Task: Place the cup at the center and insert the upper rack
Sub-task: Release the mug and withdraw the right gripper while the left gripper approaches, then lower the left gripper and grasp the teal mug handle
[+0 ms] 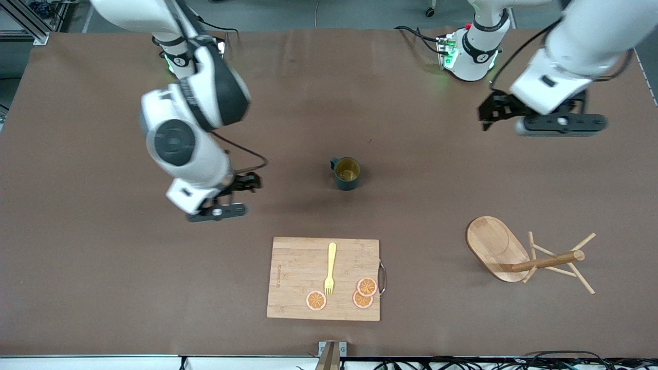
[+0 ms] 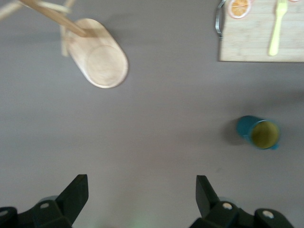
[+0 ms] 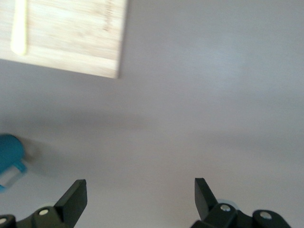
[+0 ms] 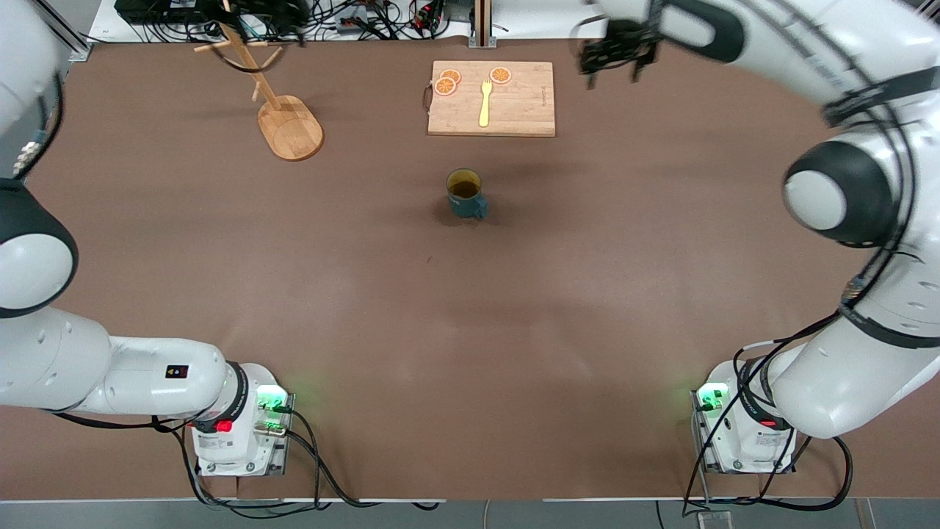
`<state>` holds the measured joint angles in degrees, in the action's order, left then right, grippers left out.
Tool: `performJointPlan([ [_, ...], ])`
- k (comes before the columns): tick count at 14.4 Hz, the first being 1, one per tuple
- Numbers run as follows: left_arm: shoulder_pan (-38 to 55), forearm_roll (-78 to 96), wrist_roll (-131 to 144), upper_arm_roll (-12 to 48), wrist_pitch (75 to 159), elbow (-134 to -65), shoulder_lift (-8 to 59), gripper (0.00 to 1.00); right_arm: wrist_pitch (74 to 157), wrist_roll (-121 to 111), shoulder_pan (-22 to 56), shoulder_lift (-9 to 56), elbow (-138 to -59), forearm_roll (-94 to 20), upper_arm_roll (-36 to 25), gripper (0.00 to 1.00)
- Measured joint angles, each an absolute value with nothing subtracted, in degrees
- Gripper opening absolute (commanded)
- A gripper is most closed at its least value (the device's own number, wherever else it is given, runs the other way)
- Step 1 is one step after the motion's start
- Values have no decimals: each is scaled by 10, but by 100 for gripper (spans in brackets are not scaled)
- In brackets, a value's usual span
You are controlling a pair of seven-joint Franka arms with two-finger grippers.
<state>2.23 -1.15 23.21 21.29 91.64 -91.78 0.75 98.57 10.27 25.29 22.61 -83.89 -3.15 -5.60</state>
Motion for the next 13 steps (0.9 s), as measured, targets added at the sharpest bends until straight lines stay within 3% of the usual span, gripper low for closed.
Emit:
performJointPlan([
  [4, 41, -27, 378, 281, 964, -919, 53, 100, 936, 33, 167, 171, -854, 6, -58, 100],
  [13, 230, -171, 756, 288, 1045, -922, 183, 100, 880, -42, 13, 136, -824, 14, -58, 100],
])
